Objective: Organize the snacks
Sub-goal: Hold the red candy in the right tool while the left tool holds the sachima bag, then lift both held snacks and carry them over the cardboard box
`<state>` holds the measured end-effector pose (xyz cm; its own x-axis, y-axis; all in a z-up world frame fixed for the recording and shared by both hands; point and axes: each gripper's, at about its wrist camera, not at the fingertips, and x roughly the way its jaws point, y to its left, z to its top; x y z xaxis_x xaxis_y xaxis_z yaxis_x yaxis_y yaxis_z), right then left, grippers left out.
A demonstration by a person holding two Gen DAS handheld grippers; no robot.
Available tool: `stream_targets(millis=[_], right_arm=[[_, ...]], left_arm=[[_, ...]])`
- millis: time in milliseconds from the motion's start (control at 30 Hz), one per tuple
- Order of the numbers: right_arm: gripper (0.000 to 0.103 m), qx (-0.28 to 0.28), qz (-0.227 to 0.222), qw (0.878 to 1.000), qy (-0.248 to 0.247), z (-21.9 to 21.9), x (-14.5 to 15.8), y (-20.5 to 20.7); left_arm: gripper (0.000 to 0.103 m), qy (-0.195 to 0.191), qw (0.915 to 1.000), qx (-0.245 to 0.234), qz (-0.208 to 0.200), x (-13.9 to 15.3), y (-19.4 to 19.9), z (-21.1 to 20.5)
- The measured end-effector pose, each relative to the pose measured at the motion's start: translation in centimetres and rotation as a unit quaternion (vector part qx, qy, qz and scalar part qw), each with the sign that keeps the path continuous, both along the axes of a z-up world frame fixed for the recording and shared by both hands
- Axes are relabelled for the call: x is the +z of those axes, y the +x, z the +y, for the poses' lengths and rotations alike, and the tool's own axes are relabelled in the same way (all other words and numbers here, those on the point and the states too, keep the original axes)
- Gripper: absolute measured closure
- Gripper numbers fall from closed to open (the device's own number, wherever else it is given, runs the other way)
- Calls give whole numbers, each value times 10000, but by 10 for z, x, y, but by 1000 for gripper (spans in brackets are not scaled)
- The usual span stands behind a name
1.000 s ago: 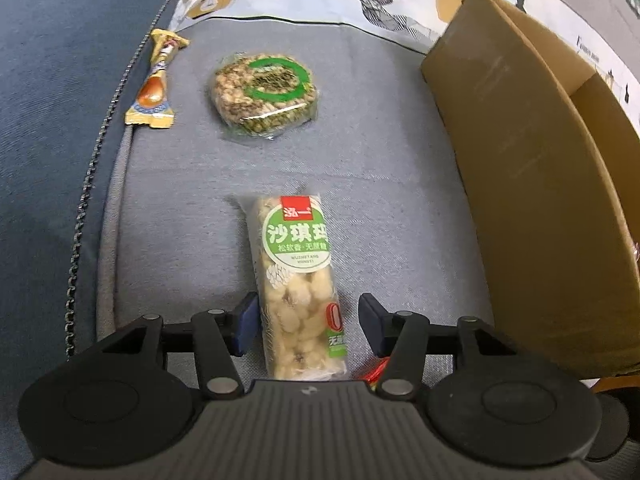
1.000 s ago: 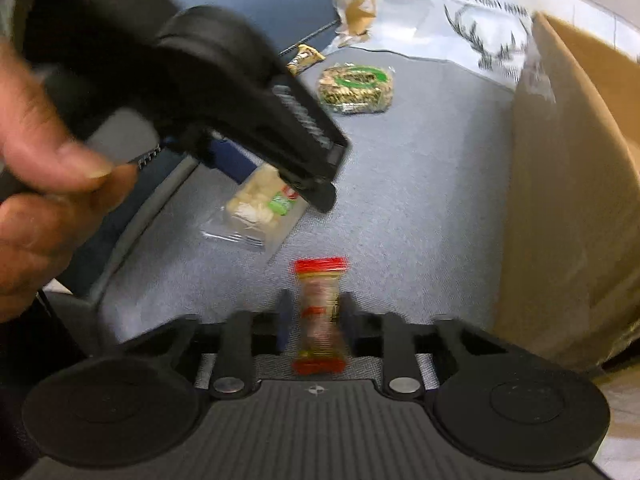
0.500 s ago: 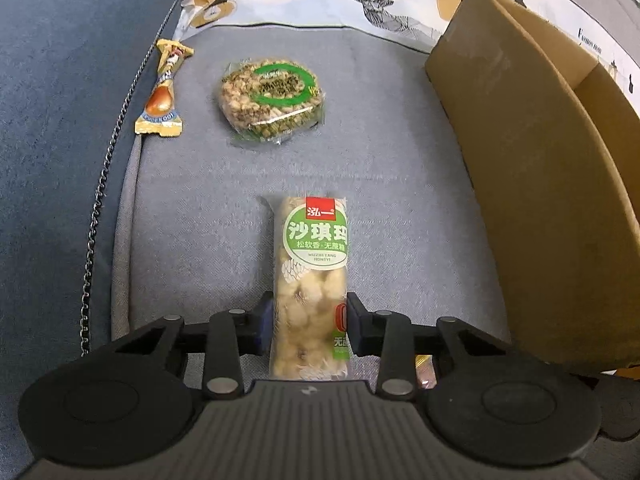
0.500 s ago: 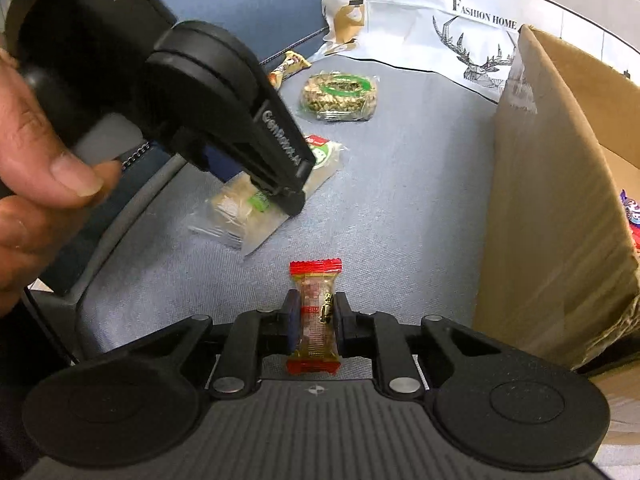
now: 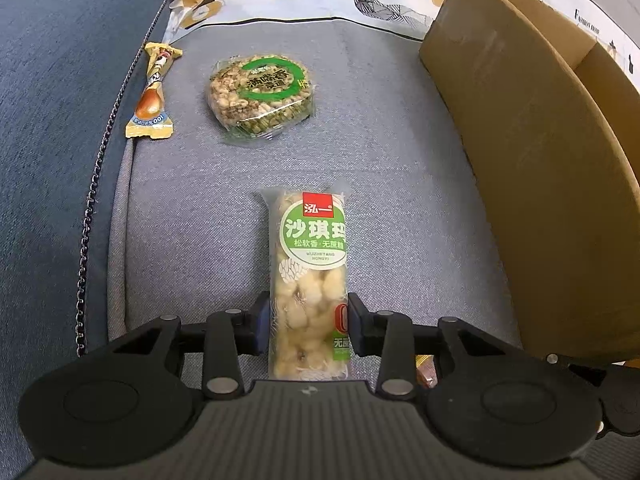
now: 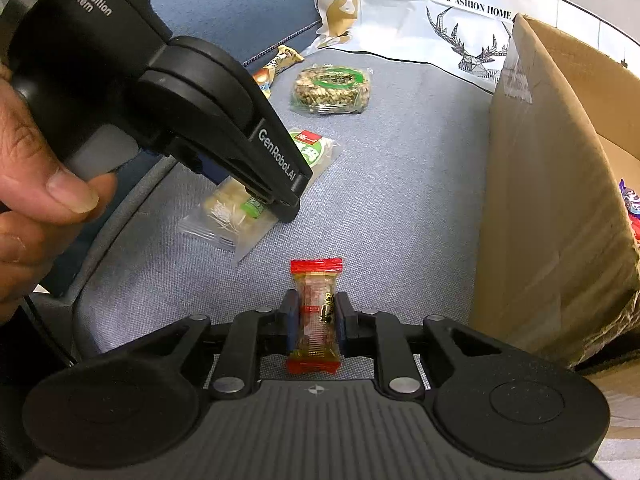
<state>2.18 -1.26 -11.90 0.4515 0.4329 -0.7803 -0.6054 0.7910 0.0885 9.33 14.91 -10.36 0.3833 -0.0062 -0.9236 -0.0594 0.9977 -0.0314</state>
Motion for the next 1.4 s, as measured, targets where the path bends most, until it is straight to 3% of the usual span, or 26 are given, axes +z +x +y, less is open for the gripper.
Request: stream_targets(millis=[333, 1267, 1400], right_arm=[[85, -72, -181, 9998, 64, -2, 6, -3], [85, -20, -117, 9999, -72, 2, 1, -2], [85, -153, -380, 9991, 125, -2, 11, -5]], left_arm=[[63, -1, 10000, -10, -40, 1, 0, 1], [63, 18, 9998, -181, -34, 0, 0, -2], [64, -66, 9995, -197, -238, 8, -1, -4]])
